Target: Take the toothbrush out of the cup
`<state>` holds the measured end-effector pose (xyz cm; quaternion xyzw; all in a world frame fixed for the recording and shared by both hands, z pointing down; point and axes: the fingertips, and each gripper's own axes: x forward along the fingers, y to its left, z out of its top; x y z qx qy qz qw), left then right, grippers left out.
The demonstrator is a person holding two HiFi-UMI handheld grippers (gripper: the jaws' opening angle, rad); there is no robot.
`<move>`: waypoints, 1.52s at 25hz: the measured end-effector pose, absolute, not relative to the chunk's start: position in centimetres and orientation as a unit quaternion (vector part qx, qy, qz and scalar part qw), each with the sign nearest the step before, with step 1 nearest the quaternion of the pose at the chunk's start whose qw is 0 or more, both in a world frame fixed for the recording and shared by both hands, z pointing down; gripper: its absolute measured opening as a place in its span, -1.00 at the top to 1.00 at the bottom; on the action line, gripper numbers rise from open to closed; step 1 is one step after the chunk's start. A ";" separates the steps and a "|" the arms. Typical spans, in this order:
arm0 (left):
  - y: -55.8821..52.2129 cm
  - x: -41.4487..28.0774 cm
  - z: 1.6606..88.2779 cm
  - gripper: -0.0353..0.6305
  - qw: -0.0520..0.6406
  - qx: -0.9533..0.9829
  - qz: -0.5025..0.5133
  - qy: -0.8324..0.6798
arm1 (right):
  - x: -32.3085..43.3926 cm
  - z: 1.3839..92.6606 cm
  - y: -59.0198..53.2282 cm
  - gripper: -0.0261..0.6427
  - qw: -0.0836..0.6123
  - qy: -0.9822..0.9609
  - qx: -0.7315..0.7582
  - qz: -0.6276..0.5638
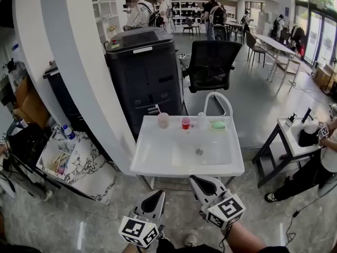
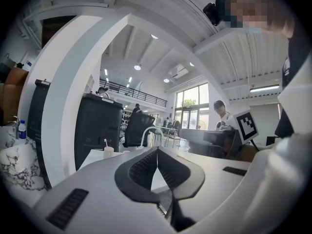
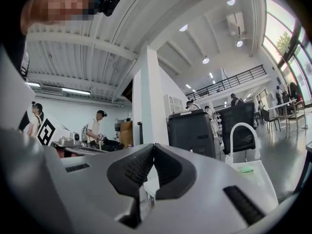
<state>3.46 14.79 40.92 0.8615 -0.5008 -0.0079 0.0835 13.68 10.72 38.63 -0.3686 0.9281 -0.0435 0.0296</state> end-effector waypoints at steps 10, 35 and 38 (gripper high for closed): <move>13.5 0.6 41.6 0.84 0.089 0.862 -0.008 -0.499 | 10.9 39.0 9.3 0.87 0.023 0.929 -0.368 -0.044; 6.9 -13.4 42.0 0.43 0.102 0.874 -0.015 -0.475 | -1.8 38.8 3.0 0.56 0.022 0.912 -0.407 -0.037; 6.2 -14.8 41.9 0.37 0.100 0.874 -0.017 -0.475 | -2.8 38.6 2.5 0.51 0.020 0.910 -0.414 -0.028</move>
